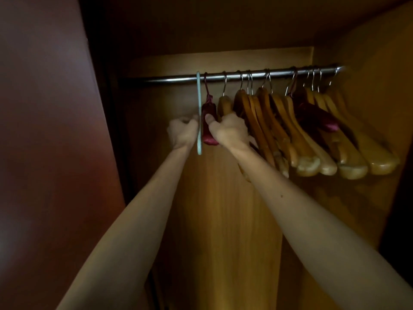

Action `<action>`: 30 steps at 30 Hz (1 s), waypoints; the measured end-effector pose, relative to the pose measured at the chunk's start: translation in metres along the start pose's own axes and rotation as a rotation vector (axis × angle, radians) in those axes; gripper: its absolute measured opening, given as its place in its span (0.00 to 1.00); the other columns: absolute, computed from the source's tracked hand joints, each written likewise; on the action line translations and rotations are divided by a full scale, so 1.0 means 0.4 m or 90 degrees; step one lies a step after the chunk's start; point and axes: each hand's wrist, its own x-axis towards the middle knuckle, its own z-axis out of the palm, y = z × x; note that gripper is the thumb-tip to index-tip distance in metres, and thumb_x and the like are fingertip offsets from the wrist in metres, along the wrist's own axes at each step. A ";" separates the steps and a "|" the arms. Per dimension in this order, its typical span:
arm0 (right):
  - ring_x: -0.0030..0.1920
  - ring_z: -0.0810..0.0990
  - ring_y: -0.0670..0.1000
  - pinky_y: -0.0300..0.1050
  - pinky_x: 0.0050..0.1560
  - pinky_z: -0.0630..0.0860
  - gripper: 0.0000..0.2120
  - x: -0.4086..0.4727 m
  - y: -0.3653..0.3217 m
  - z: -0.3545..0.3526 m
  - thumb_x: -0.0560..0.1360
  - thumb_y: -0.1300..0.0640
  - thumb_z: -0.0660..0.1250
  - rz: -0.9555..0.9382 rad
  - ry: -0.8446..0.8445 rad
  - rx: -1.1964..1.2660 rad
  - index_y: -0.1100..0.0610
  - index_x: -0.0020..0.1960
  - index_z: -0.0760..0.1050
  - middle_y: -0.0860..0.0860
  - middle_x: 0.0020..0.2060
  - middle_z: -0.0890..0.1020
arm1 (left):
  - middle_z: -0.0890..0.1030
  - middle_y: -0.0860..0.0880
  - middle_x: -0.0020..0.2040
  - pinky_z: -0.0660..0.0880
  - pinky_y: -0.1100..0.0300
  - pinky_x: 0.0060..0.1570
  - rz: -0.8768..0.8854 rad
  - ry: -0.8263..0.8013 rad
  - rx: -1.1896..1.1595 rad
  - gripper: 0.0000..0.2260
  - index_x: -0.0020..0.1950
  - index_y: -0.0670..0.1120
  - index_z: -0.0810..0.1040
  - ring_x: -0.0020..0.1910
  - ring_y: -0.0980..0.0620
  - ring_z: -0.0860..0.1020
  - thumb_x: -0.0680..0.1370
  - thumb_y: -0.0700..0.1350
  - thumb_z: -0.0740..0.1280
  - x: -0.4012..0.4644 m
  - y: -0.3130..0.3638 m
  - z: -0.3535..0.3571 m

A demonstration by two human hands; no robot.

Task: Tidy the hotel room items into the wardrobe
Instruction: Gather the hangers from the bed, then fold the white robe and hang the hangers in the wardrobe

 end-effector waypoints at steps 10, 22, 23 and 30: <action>0.44 0.80 0.44 0.37 0.43 0.72 0.20 -0.316 0.229 0.021 0.78 0.40 0.64 -0.163 0.026 -0.031 0.51 0.64 0.73 0.46 0.47 0.82 | 0.83 0.51 0.51 0.78 0.57 0.57 0.003 -0.095 0.149 0.06 0.51 0.51 0.81 0.54 0.51 0.80 0.77 0.44 0.65 -0.215 -0.285 -0.019; 0.50 0.82 0.49 0.47 0.53 0.80 0.08 -0.675 0.940 0.040 0.78 0.48 0.67 0.224 -0.410 -0.204 0.49 0.54 0.80 0.46 0.50 0.83 | 0.84 0.52 0.46 0.82 0.52 0.52 -0.239 -0.466 0.355 0.06 0.52 0.49 0.81 0.46 0.52 0.83 0.78 0.48 0.68 -0.670 -0.747 0.101; 0.51 0.82 0.49 0.48 0.54 0.80 0.08 -0.708 0.988 0.026 0.77 0.48 0.68 0.259 -0.437 -0.200 0.49 0.53 0.80 0.46 0.50 0.83 | 0.84 0.52 0.45 0.82 0.50 0.51 -0.264 -0.505 0.380 0.05 0.52 0.50 0.81 0.45 0.51 0.83 0.78 0.47 0.68 -0.707 -0.785 0.121; 0.55 0.83 0.53 0.48 0.57 0.79 0.13 -0.983 1.253 -0.109 0.76 0.53 0.70 0.490 -0.532 -0.173 0.59 0.57 0.82 0.54 0.53 0.85 | 0.85 0.41 0.47 0.83 0.47 0.50 -0.330 -0.791 0.537 0.09 0.39 0.47 0.76 0.47 0.42 0.85 0.79 0.44 0.64 -0.964 -0.946 0.246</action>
